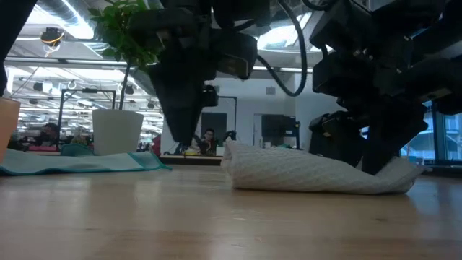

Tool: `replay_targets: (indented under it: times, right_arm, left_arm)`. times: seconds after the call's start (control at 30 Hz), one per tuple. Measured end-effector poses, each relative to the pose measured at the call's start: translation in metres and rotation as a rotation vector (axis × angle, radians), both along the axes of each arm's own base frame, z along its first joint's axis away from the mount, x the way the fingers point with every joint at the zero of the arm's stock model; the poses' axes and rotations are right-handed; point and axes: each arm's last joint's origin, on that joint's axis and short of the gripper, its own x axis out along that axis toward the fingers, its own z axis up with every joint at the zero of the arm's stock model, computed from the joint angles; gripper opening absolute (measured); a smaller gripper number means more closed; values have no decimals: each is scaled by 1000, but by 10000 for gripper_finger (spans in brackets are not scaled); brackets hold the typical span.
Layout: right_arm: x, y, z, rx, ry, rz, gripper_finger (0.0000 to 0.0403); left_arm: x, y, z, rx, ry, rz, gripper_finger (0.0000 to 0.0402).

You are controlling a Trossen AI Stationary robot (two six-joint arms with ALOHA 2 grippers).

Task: Roll microfiber towels into tight, uniform cylinder then place into a basket
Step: Put the rolled gray microfiber towel into the orange bin

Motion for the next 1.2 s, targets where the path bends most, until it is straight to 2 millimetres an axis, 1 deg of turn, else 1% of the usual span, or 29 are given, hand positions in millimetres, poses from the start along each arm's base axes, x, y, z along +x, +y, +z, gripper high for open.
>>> replay_targets:
  times: [0.1,0.2,0.3,0.47,0.53,0.63,0.73,0.93,1.2]
  right_arm:
    - [0,0,0,0,-1,0,167]
    - [0,0,0,0,-1,-1,167]
    - [0,0,0,0,-5,-1,167]
    - [2,0,2,2,-29,-2,167]
    - [3,0,2,3,-37,-3,167]
    - [3,0,2,5,-38,-5,167]
    - [4,0,2,5,-42,-4,167]
    - [4,1,3,7,-52,-3,167]
    - [4,1,3,8,-53,-4,167]
  left_arm:
    - [-3,0,0,0,34,29,115]
    - [-8,0,5,-4,63,70,115]
    - [-15,-1,21,-5,43,99,115]
    - [-22,-5,47,24,-57,157,115]
    - [-26,-7,55,36,-87,174,115]
    - [-29,-11,62,39,-117,176,115]
    - [-31,-15,66,38,-127,173,115]
    - [-33,-22,66,42,-128,170,115]
    - [-32,-22,66,62,-139,198,115]
